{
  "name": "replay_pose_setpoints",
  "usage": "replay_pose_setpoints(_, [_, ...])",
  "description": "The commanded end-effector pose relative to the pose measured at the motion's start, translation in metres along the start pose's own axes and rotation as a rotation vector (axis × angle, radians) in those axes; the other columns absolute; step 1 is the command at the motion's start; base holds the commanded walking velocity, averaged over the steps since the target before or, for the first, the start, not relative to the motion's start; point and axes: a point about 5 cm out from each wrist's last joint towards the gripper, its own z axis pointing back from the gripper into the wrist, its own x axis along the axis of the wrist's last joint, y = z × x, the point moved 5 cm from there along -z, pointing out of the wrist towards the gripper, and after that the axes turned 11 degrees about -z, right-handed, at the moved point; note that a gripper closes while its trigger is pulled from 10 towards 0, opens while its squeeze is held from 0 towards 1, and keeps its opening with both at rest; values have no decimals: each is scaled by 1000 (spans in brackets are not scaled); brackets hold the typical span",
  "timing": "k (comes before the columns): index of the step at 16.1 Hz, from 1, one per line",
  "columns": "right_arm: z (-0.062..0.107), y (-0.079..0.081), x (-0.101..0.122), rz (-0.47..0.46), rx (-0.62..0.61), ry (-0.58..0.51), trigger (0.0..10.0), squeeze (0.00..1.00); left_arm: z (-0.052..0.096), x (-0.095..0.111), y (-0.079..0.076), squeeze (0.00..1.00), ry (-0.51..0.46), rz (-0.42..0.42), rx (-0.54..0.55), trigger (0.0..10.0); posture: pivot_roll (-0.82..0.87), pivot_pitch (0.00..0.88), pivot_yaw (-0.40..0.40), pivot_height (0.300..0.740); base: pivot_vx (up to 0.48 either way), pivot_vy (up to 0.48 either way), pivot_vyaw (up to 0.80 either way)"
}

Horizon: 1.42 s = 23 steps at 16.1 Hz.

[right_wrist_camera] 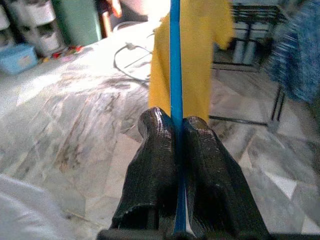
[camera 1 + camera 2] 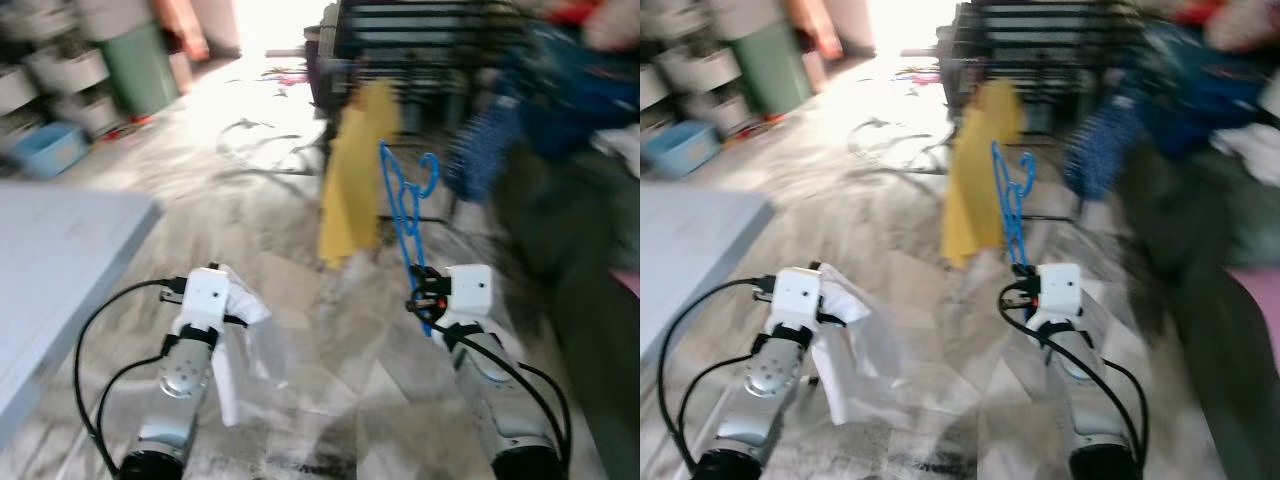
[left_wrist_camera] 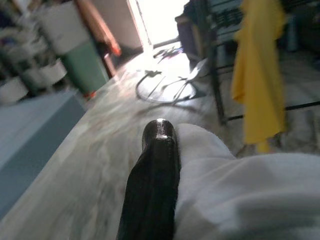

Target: Hang hanger

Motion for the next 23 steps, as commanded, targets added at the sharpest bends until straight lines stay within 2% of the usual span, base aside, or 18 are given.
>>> replay_pose_setpoints(1, [-6,12,8,-14,37,-30,10000,0,-3,3,10,0,-6,-14,28,10000,-176,0,35,740,0,0,781])
replay_pose_setpoints(5, [-8,12,13,-19,47,-45,10000,0,-5,7,7,0,-23,-28,27,10000,-182,0,44,740,0,0,773])
replay_pose_setpoints(7, [-8,11,18,-13,45,-64,10000,0,-5,28,13,0,-124,-102,61,10000,-182,0,40,740,0,0,769])
replay_pose_setpoints(9, [-8,12,21,3,55,-75,10000,0,-8,43,18,0,-181,-125,78,10000,-179,0,37,740,0,0,769])
replay_pose_setpoints(13, [-10,14,23,2,72,-76,10000,0,-8,39,22,0,-177,-153,92,10000,-174,0,31,740,0,0,769])
replay_pose_setpoints(16, [-11,17,25,-1,92,-83,10000,0,-6,26,26,0,-129,-157,119,10000,-168,0,26,740,0,0,769])
replay_pose_setpoints(18, [-12,20,29,-6,102,-93,10000,0,-7,8,34,0,-41,-82,155,10000,-169,0,25,740,0,0,769])
replay_pose_setpoints(20, [-13,20,32,-11,104,-99,10000,0,-9,7,35,0,-24,-10,145,10000,-161,0,19,740,0,0,769])
replay_pose_setpoints(21, [-13,20,31,-11,104,-99,10000,0,-11,4,36,0,0,52,142,10000,-158,0,17,740,0,0,763])
replay_pose_setpoints(22, [-13,20,31,-12,104,-98,10000,0,-11,7,41,0,2,153,143,10000,-144,0,8,740,0,0,769])
replay_pose_setpoints(23, [-15,21,32,-12,108,-98,10000,0,-9,11,45,0,-4,210,149,10000,-130,0,2,740,0,0,763])
